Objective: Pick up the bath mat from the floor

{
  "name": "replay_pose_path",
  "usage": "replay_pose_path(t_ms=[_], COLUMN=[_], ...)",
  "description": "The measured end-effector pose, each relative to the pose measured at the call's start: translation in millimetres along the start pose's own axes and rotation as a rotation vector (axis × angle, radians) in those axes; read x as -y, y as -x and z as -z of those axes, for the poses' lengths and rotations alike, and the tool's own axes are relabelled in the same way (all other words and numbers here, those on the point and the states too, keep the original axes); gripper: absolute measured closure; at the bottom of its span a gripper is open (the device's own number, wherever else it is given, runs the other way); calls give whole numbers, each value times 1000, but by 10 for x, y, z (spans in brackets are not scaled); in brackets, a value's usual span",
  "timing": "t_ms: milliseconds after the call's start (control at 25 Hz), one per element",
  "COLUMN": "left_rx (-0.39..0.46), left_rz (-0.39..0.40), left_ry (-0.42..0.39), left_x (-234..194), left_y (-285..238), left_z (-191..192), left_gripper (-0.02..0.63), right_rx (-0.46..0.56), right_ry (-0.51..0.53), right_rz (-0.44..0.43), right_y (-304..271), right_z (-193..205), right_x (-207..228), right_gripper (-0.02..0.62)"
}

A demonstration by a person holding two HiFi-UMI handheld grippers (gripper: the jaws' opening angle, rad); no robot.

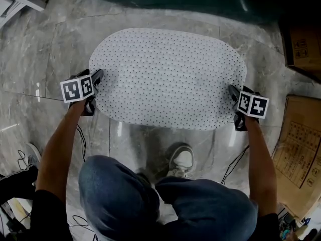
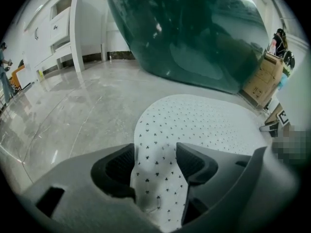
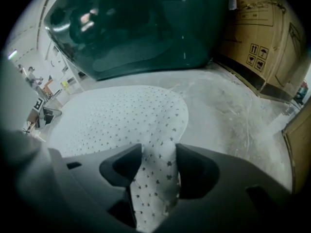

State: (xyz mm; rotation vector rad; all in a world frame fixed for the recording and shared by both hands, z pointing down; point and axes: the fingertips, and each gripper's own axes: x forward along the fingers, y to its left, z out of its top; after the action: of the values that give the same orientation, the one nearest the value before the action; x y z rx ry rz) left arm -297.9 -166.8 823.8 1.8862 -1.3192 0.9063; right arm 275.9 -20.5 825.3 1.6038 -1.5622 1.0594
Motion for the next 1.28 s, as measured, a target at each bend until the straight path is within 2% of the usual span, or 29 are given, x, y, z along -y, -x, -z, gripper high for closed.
replay_pose_path(t_ms=[160, 280, 400, 680, 1000, 1160, 1280], left_rx=[3, -9, -13, -29, -51, -18, 9], left_rz=[34, 80, 67, 104, 123, 142, 164], left_ry=[1, -8, -24, -66, -39, -11, -31], left_x=[80, 178, 204, 311, 363, 443, 572], left_y=[-6, -40, -37, -35, 37, 199, 391], left_z=[-12, -28, -16, -34, -65, -206, -319], left_gripper=[372, 468, 477, 541, 560, 561, 561], right_rx=[-1, 9, 3, 4, 17, 45, 54], right_ry=[4, -4, -32, -79, -70, -48, -43], right_rz=[-22, -46, -74, -85, -70, -60, -68], right_y=[4, -28, -25, 10, 129, 294, 479], right_z=[-5, -22, -18, -30, -65, -191, -257], right_x=[-97, -168, -253, -250, -277, -348, -408], right_gripper=[441, 485, 555, 565, 569, 571, 571])
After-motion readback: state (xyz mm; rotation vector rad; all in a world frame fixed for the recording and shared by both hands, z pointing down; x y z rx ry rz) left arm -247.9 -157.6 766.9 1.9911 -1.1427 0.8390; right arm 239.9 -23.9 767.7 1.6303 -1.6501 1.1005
